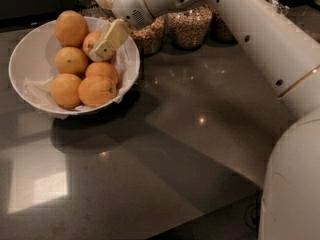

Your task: Pick orange from white bowl

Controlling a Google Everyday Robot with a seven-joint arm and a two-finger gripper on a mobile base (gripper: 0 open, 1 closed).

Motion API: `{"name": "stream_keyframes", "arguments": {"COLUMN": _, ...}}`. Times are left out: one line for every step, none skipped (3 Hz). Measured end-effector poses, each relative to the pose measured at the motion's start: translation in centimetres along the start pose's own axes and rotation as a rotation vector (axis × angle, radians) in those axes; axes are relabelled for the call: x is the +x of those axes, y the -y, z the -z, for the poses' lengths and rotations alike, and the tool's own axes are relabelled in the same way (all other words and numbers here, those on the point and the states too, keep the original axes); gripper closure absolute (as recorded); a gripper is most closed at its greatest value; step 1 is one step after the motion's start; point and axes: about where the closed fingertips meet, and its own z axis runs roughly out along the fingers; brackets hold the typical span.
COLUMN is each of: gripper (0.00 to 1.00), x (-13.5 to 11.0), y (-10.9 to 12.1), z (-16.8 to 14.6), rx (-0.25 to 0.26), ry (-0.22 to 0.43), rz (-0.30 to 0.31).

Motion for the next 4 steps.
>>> {"name": "stream_keyframes", "arguments": {"gripper": 0.00, "x": -0.2, "y": 0.2, "z": -1.6, "rx": -0.004, "ry": -0.019, "rz": 0.016}}
{"name": "stream_keyframes", "arguments": {"gripper": 0.00, "x": -0.9, "y": 1.2, "z": -2.8, "rx": 0.014, "ry": -0.066, "rz": 0.062}}
{"name": "stream_keyframes", "arguments": {"gripper": 0.00, "x": -1.3, "y": 3.5, "z": -4.7, "rx": 0.027, "ry": -0.105, "rz": 0.085}}
{"name": "stream_keyframes", "arguments": {"gripper": 0.03, "x": -1.5, "y": 3.9, "z": -5.0, "rx": 0.029, "ry": -0.112, "rz": 0.095}}
